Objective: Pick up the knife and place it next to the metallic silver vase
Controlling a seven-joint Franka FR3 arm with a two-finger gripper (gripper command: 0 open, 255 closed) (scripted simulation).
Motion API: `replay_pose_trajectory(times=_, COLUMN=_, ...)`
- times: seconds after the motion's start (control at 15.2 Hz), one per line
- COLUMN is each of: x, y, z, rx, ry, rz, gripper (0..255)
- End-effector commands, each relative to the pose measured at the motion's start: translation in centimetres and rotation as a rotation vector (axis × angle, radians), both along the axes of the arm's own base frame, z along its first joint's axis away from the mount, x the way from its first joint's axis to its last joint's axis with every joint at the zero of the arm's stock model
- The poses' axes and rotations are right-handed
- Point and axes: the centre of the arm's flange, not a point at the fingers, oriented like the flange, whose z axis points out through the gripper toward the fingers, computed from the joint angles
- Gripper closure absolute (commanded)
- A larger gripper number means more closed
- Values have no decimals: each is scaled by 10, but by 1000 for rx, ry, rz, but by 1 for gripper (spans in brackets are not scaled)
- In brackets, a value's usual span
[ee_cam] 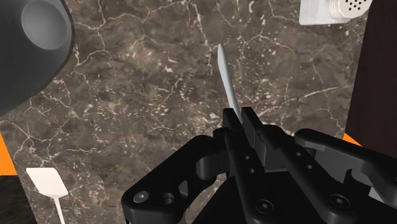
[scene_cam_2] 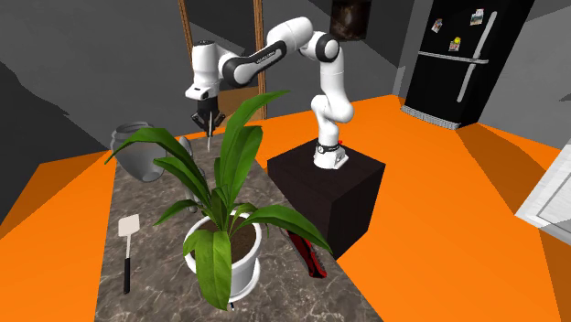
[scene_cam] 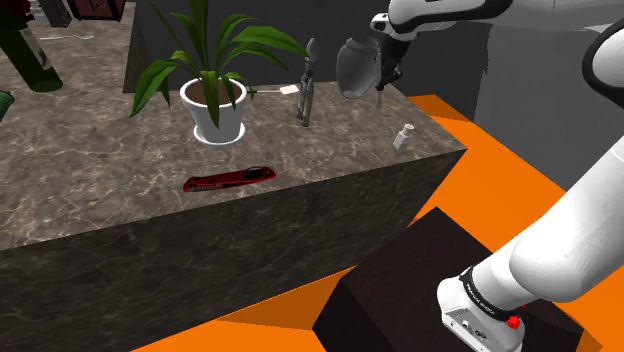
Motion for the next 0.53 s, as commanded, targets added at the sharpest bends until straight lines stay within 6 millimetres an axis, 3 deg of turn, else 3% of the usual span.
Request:
replay_pose_trajectory(times=0.0, x=1, y=0, z=-10, rx=0, ry=-1, rz=0, gripper=255)
replay_pose_trajectory(times=0.46, x=1, y=0, z=-47, rx=0, ry=-1, rz=0, gripper=255)
